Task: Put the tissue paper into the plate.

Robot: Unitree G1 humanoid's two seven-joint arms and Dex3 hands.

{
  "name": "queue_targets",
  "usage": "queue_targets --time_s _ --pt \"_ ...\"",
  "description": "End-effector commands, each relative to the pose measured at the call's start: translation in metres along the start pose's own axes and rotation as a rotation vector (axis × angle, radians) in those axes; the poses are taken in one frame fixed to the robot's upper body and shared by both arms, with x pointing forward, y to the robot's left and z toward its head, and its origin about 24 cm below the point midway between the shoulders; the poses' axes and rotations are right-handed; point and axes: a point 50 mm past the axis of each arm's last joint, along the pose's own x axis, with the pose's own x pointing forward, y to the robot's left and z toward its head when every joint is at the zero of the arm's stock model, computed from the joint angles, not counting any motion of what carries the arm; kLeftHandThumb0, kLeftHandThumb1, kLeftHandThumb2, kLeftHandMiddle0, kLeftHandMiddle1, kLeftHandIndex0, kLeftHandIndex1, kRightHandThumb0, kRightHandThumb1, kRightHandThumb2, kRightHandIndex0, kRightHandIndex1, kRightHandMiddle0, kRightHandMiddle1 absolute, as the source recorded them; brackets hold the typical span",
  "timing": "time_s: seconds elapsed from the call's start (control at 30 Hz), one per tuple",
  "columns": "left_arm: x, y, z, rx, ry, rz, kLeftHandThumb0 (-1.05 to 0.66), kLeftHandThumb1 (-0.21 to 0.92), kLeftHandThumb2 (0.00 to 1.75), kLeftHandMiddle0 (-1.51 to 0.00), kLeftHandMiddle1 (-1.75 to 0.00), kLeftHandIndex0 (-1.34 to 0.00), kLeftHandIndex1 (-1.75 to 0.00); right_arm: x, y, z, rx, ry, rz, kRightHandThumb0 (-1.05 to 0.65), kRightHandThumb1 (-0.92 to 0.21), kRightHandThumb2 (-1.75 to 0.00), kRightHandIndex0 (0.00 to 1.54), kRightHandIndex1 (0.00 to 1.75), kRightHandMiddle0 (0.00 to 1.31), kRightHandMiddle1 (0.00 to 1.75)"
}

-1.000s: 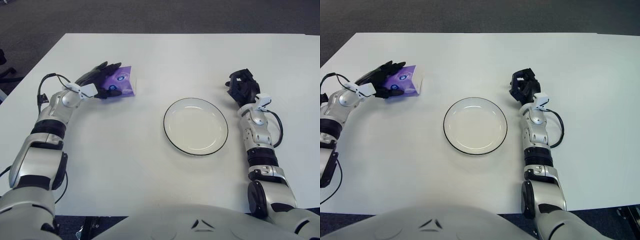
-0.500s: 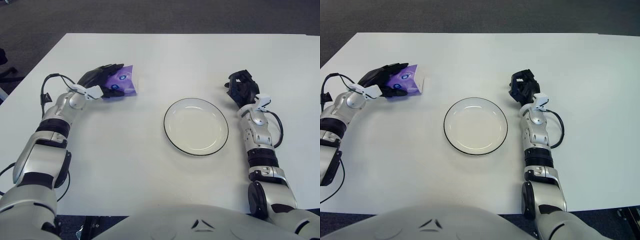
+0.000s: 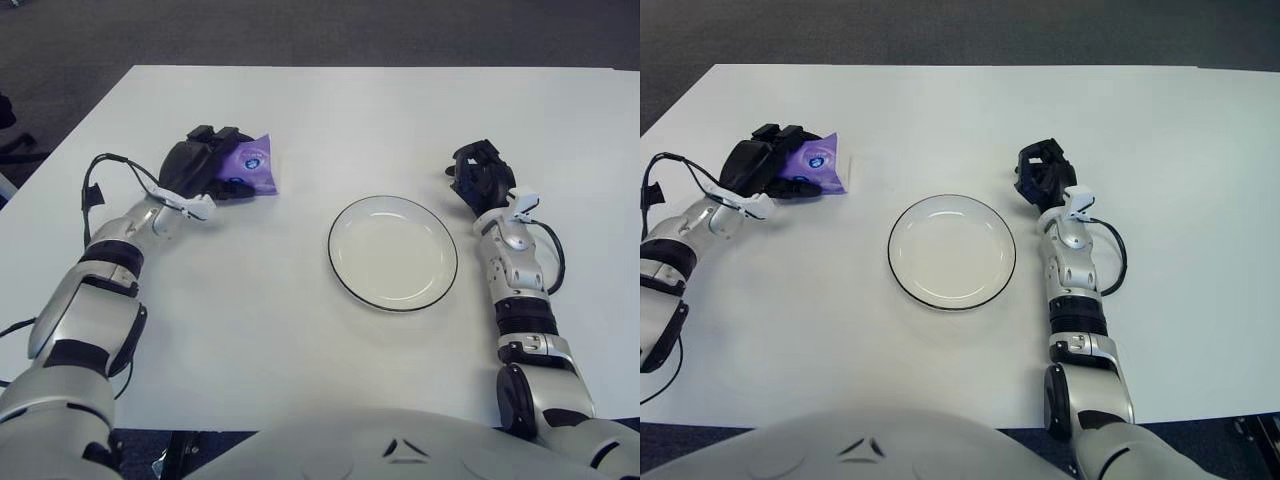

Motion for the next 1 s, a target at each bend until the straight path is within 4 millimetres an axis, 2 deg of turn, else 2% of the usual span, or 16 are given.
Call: queue_targets --time_s 0.0,0.33,0.5,0.97 --pt "0.016 0.004 0.013 0.001 -0.096 0.049 -0.37 0.92 0.15 -0.88 -1.74 -0.60 -1.32 -0.015 -0.002 -0.028 0.010 0.120 -0.005 -0.37 -0.72 -0.78 0.73 1.75 0.32 1.75" --pt "0.043 0.022 0.044 0.072 -0.339 0.273 -0.37 0.92 0.14 -0.95 -1.75 -0.61 -1.31 -0.015 -0.004 -0.029 0.008 0.125 0.001 -0.37 -0.73 -0.77 0.71 1.75 0.32 1.75" --pt "0.055 0.027 0.066 0.029 -0.461 0.336 -0.37 0.92 0.12 -0.97 -1.75 -0.63 -1.29 -0.015 -0.005 -0.029 0.006 0.128 0.004 -0.37 -0.73 -0.76 0.70 1.75 0.32 1.75" --pt "0.072 0.029 0.115 -0.089 -0.653 0.334 -0.38 0.92 0.07 -0.99 -1.75 -0.69 -1.22 -0.014 -0.006 -0.030 0.006 0.141 -0.001 -0.37 -0.74 -0.75 0.69 1.75 0.31 1.75"
